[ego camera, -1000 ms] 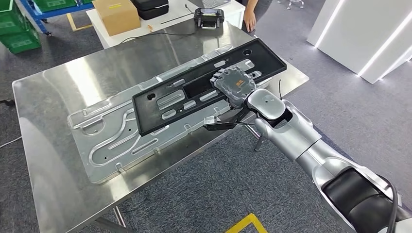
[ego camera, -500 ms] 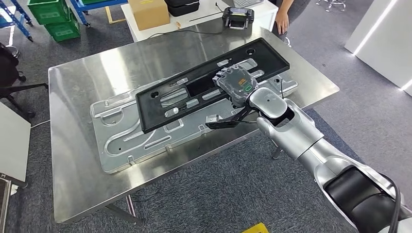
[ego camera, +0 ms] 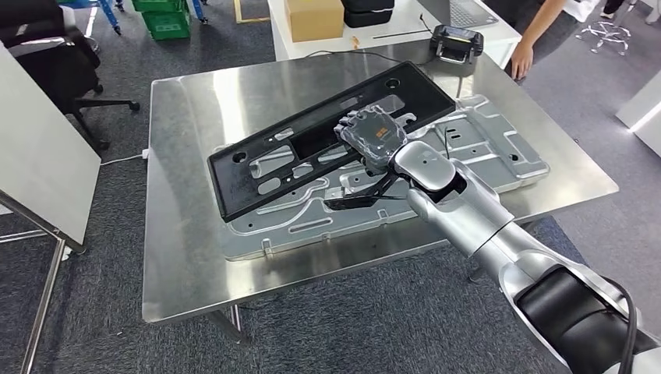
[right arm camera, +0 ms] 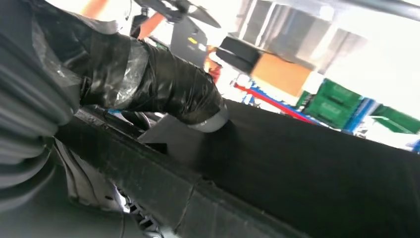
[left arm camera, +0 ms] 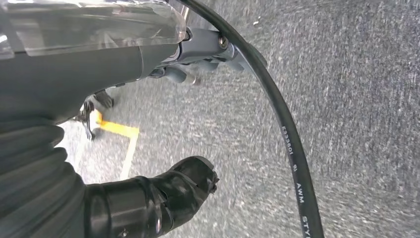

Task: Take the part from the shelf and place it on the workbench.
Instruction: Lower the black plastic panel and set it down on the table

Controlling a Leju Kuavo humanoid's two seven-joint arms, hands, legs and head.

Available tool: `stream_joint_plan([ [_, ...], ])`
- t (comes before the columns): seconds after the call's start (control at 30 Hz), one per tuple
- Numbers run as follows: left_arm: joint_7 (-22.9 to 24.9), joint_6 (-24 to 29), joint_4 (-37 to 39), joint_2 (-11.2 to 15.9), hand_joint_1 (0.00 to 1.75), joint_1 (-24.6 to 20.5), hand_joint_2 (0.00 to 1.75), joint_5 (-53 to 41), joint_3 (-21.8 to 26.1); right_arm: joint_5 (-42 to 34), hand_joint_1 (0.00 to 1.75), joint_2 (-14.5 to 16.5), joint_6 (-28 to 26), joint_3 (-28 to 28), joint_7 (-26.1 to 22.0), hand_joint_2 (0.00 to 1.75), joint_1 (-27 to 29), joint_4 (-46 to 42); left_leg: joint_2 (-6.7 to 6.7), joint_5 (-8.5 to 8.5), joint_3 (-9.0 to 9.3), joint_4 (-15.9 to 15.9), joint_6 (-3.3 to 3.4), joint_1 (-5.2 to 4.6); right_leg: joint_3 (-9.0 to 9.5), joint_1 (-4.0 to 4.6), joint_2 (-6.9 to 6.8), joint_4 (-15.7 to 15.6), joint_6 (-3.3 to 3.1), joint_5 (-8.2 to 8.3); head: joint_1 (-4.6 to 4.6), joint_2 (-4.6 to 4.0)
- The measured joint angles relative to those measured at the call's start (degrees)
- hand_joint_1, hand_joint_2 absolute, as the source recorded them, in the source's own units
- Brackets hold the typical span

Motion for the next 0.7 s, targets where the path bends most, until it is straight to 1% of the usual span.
stream_joint_plan([
  [0.03,0.01,-0.03,-0.01,-0.08,0.0,0.03,1.75,0.16,0.0,-0.04,1.75,-0.01,-0.02,0.01,0.04,1.75,0.17,0.39,-0.9,-0.06,0.01,0.12,0.05,-0.06,-0.97,0.04,0.25,1.26,-0.11,0.33,-0.01,0.0],
  [0.07,0.04,-0.06,-0.02,-0.14,0.0,0.07,1.75,0.29,0.0,-0.09,1.75,0.0,-0.05,0.02,0.07,1.75,0.28,0.81,-1.81,-0.14,0.03,0.29,0.05,-0.11,-0.86,0.05,0.42,0.22,-0.28,1.83,0.0,0.0],
  [0.1,0.08,-0.08,-0.02,-0.18,0.0,0.09,1.75,0.42,0.0,-0.16,1.75,0.02,-0.1,0.03,0.08,1.75,0.26,1.28,-2.68,-0.27,0.06,0.54,0.0,-0.14,0.26,0.05,0.82,-2.94,-0.54,4.18,0.0,0.0],
  [0.13,0.15,-0.09,-0.03,-0.24,0.0,0.09,1.75,0.52,-0.01,-0.22,1.75,0.03,-0.17,0.04,0.08,1.75,0.14,1.78,-3.49,-0.44,-0.02,0.81,-0.1,-0.09,1.8,0.01,2.06,-6.9,-0.86,6.36,-0.01,0.0],
  [0.17,0.26,-0.11,-0.03,-0.26,0.0,0.04,1.75,0.55,-0.01,-0.3,1.75,0.08,-0.28,0.03,0.08,1.75,-0.07,2.36,-4.25,-0.59,-0.21,1.14,-0.27,-0.12,3.25,-0.08,3.43,-10.52,-1.12,7.91,-0.06,0.0],
  [0.2,0.38,-0.15,-0.05,-0.27,0.0,0.03,1.75,0.56,-0.02,-0.37,1.75,0.13,-0.41,0.03,0.08,1.75,-0.27,3.0,-4.94,-0.66,-0.5,1.35,-0.51,0.0,4.3,-0.07,4.51,-12.98,-1.27,8.71,-0.11,0.0],
  [0.23,0.5,-0.19,-0.07,-0.28,0.0,0.05,1.75,0.57,-0.02,-0.43,1.75,0.21,-0.55,0.02,0.08,1.75,-0.42,3.66,-5.62,-0.64,-0.83,1.43,-0.83,0.16,4.78,-0.03,5.19,-14.07,-1.36,8.73,-0.14,0.0],
  [0.27,0.6,-0.23,-0.08,-0.25,0.0,0.13,1.75,0.58,-0.03,-0.48,1.75,0.35,-0.67,0.02,0.07,1.75,-0.52,4.24,-6.31,-0.53,-1.06,1.41,-1.2,0.3,4.99,0.09,4.84,-14.43,-1.36,8.66,-0.18,0.0],
  [0.3,0.65,-0.26,-0.09,-0.1,0.0,0.26,1.75,0.58,-0.04,-0.5,1.75,0.58,-0.74,0.02,0.07,1.75,-0.55,4.7,-6.97,-0.44,-1.17,1.25,-1.56,0.42,5.23,-0.04,4.08,-14.69,-1.46,8.72,-0.13,0.0],
  [0.33,0.67,-0.26,-0.11,-0.12,0.0,0.38,1.75,0.6,-0.06,-0.51,1.75,0.8,-0.79,0.01,0.06,1.75,-0.62,5.07,-6.6,-0.58,-1.28,1.4,-1.89,0.33,5.57,-0.22,3.4,-15.14,-1.66,8.81,-0.16,0.0],
  [0.37,0.68,-0.27,-0.13,-0.02,0.0,0.42,1.75,0.61,-0.08,-0.51,1.75,1.01,-0.82,0.01,0.06,1.75,-0.72,5.35,-5.27,-1.21,-1.74,2.34,-2.23,0.21,5.98,-0.41,2.61,-15.63,-1.92,8.92,-0.26,0.0],
  [0.4,0.71,-0.27,-0.15,0.1,0.0,0.35,1.75,0.62,-0.09,-0.52,1.75,1.17,-0.87,0.0,0.06,1.75,-0.85,5.6,-3.36,-2.36,-2.73,4.36,-2.56,0.13,6.39,-0.6,1.83,-16.04,-2.17,9.01,-0.33,0.0],
  [0.43,0.73,-0.28,-0.17,0.06,0.0,0.25,1.75,0.63,-0.09,-0.53,1.75,1.22,-0.9,-0.01,0.06,1.75,-0.98,5.86,-1.12,-3.89,-4.32,7.51,-2.89,0.19,6.68,-0.49,1.13,-16.2,-2.35,8.97,-0.46,0.0],
  [0.47,0.76,-0.29,-0.18,0.18,0.0,0.14,1.75,0.63,-0.09,-0.54,1.75,1.27,-0.93,-0.01,0.06,1.75,-1.04,6.1,0.3,-5.46,-6.32,11.31,-3.22,0.39,6.82,-0.42,0.36,-16.21,-2.46,8.86,-0.52,0.0],
  [0.5,0.77,-0.3,-0.19,0.14,0.0,0.09,1.75,0.62,-0.09,-0.55,1.75,1.3,-0.94,-0.01,0.06,1.75,-1.03,6.36,0.94,-6.4,-8.13,14.57,-3.51,0.62,6.91,-0.39,-0.39,-16.11,-2.46,8.69,-0.51,0.0],
  [0.53,0.75,-0.31,-0.19,0.08,0.0,0.11,1.75,0.61,-0.1,-0.55,1.75,1.32,-0.93,-0.01,0.06,1.75,-0.97,6.62,1.2,-6.39,-9.16,16.19,-3.74,0.81,6.99,-0.39,-1.17,-15.98,-2.42,8.46,-0.51,0.0],
  [0.57,0.74,-0.31,-0.2,0.03,0.0,0.16,1.75,0.59,-0.1,-0.55,1.75,1.36,-0.93,-0.01,0.05,1.75,-0.92,6.86,1.36,-5.35,-9.04,15.64,-3.91,0.95,7.08,-0.4,-1.94,-15.81,-2.33,8.2,-0.51,0.0],
  [0.6,0.73,-0.32,-0.2,0.02,0.0,0.19,1.75,0.59,-0.11,-0.55,1.75,1.4,-0.93,-0.01,0.05,1.75,-0.91,7.05,1.72,-3.48,-7.65,12.82,-3.99,1.03,7.22,-0.42,-2.64,-15.63,-2.18,7.92,-0.51,0.0],
  [0.63,0.74,-0.32,-0.2,0.07,0.0,0.2,1.75,0.61,-0.11,-0.55,1.75,1.45,-0.93,-0.01,0.04,1.75,-0.94,7.19,2.68,-1.59,-5.53,8.64,-3.96,1.01,7.43,-0.4,-3.3,-15.45,-1.98,7.6,-0.51,0.0],
  [0.67,0.76,-0.32,-0.2,0.13,0.0,0.16,1.75,0.63,-0.11,-0.57,1.75,1.5,-0.93,-0.01,0.05,1.75,-1.03,7.33,3.87,-0.29,-3.57,5.04,-3.7,0.79,7.62,-0.25,-3.9,-15.33,-1.73,7.31,-0.5,0.0],
  [0.7,0.78,-0.32,-0.2,0.19,0.0,0.11,1.75,0.66,-0.11,-0.62,1.75,1.52,-0.92,-0.01,0.08,1.75,-1.16,7.5,4.73,0.44,-2.22,2.5,-3.33,0.56,7.79,-0.11,-4.41,-15.28,-1.46,7.09,-0.49,0.0],
])
